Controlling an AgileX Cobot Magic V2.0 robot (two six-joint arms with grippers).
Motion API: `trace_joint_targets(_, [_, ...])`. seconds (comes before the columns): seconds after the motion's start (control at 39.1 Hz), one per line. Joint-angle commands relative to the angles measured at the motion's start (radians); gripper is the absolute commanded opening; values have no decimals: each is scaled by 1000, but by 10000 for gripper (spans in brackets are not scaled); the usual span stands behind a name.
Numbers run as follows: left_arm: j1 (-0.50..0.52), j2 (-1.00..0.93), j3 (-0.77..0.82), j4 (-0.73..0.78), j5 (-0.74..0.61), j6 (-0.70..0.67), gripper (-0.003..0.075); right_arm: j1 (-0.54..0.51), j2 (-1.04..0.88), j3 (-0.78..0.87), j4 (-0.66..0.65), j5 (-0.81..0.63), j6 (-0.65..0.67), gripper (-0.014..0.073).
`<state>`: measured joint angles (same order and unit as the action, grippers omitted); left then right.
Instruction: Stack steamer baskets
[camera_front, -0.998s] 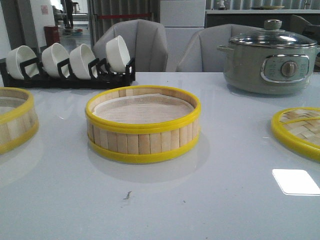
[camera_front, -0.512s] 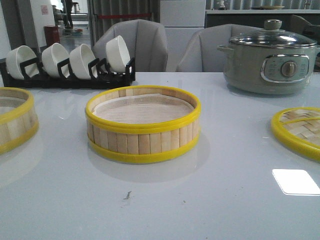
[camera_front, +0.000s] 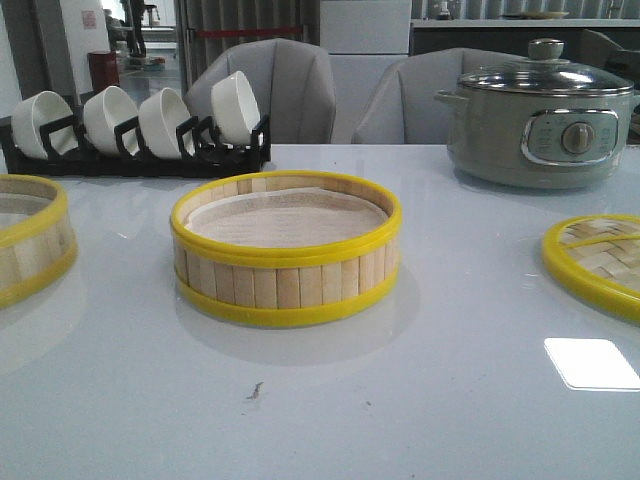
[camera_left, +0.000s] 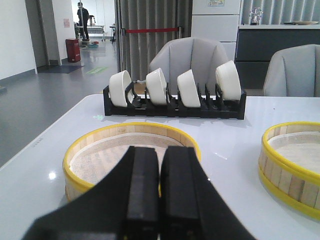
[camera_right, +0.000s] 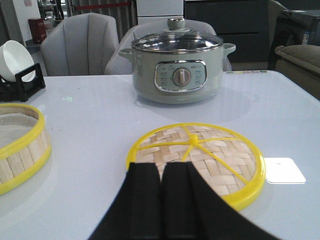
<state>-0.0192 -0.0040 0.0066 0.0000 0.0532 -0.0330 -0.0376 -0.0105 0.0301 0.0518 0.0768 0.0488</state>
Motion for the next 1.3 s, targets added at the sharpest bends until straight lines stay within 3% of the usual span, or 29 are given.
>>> trace_joint_targets(0.0, [-5,-13,1,0,-76,-10,92,2,-21,-14,-9,-82,-6,55])
trace_joint_targets(0.26, [-21,-10,-1,0,-65,-10,92,2,-21,-14,-9,-82,-6,55])
trace_joint_targets(0.43, [-86,90,-106,-8,44,-27,92,2,-21,-14,-9,-82,-6,55])
trace_joint_targets(0.59, [-127,339,-364,43,146,-29,92,2,-21,-14,-9,-82,-6,55])
trace_joint_targets(0.69, [-132,526,-618,105,248,-29,92,2,-21,-14,-9,-82,-6,55])
trace_joint_targets(0.95, [-127,932,-1230,195,659,-29,92,2,-21,-14,-9,-82,-6,55])
trace_joint_targets(1.15, [-127,1108,-1449,228,914,-29,92,2,-21,-14,-9,-82,-6,55])
trace_joint_targets(1.28, [-127,1152,-1454,220,900,-15,92,2,-21,-14,-9,-82,-6,55])
